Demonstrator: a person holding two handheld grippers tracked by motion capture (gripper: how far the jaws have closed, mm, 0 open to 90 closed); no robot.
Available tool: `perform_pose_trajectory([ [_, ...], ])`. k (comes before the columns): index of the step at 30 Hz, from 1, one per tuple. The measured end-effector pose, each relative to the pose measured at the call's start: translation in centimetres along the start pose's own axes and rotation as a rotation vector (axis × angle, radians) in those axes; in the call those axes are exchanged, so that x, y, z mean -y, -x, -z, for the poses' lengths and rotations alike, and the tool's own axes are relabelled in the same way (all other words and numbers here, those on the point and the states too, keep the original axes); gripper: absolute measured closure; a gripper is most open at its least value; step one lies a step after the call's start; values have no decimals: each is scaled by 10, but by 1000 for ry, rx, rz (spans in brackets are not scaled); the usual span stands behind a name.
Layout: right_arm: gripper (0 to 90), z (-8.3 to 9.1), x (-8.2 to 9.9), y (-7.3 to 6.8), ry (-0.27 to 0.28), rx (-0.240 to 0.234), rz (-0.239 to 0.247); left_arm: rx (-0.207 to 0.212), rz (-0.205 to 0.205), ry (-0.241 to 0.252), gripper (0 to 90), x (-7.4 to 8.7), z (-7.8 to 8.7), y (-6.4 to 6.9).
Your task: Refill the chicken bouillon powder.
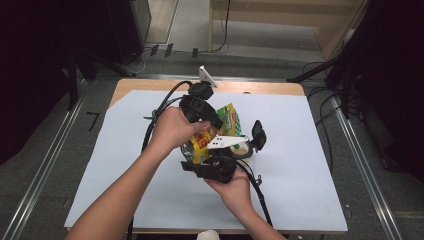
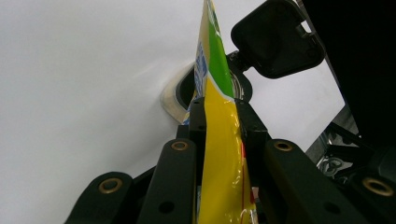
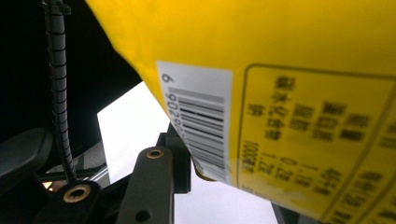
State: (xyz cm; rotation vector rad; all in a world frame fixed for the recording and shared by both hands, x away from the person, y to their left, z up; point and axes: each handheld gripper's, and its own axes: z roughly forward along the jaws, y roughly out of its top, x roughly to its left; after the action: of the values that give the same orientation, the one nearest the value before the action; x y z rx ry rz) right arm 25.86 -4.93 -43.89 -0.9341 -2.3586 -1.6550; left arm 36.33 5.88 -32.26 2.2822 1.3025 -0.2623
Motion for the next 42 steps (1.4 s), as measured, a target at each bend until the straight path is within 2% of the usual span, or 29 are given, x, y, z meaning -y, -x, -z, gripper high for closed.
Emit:
perform_pose_trajectory([
  [16, 693, 3, -1, 1, 25, -22, -35, -21, -16, -12, 806, -6, -2, 11],
  [31, 694, 3, 1, 0, 33, -22, -39, -27, -40, -28, 796, -7, -3, 18],
  [42, 696, 3, 3, 0, 21, -21, -21, -15, -37, -15, 799, -2, -2, 16],
])
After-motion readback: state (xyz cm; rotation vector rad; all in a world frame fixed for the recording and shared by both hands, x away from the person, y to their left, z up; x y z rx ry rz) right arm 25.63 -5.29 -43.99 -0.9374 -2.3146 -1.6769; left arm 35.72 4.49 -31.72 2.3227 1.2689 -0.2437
